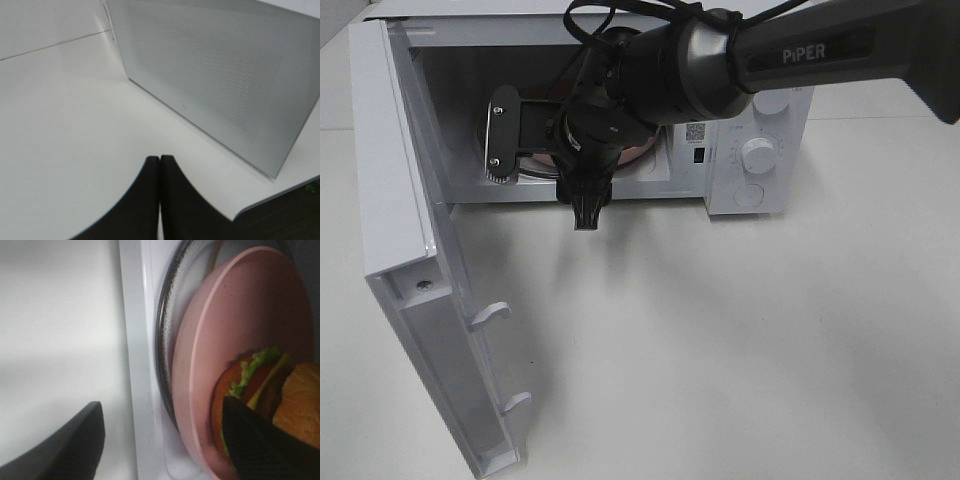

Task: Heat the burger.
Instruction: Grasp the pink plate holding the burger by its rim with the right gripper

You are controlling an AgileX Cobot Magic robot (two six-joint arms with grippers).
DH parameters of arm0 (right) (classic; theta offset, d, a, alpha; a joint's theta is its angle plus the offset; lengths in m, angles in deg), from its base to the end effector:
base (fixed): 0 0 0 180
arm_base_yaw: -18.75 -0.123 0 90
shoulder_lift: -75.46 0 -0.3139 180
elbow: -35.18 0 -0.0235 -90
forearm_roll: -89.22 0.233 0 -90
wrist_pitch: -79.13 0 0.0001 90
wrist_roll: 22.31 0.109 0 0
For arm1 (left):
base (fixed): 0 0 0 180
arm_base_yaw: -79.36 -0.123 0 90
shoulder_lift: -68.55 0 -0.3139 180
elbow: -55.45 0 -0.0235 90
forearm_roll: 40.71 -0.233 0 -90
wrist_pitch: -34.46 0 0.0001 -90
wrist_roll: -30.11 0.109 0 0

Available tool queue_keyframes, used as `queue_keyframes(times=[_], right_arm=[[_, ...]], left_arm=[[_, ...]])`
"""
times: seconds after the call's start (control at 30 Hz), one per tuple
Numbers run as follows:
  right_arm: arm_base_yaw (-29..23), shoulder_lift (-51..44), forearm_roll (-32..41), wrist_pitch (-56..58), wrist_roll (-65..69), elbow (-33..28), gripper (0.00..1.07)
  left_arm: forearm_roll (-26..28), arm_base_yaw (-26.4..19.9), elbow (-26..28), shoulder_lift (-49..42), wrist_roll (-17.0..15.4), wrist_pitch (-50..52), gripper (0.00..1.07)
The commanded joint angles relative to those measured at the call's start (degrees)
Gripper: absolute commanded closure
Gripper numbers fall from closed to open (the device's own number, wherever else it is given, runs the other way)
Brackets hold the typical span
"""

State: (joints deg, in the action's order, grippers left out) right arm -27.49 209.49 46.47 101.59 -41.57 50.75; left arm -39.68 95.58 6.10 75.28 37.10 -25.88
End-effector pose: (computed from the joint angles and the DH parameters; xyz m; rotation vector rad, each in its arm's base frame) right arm 0.3719 0.3474 0.1834 -1.8113 1.5252 -0.4241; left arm -0.0331 0.0078 0.2607 0.4099 1.9922 -0.1229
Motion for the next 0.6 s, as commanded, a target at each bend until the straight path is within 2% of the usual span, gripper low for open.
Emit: queue_keyframes(times=[0.03,0.6], right_arm=[[1.03,0.4,-1.03,0.0,0.86,0.97,0.41],[4.24,3.44,-2.52,-4.47,1.2,3.55,0.42]], left_arm=[[0.0,-0.06,-0.11,-1.09,-0.23,0.74,1.06],[0.0,-0.06,-0.11,-1.09,-0.23,0.74,1.06]])
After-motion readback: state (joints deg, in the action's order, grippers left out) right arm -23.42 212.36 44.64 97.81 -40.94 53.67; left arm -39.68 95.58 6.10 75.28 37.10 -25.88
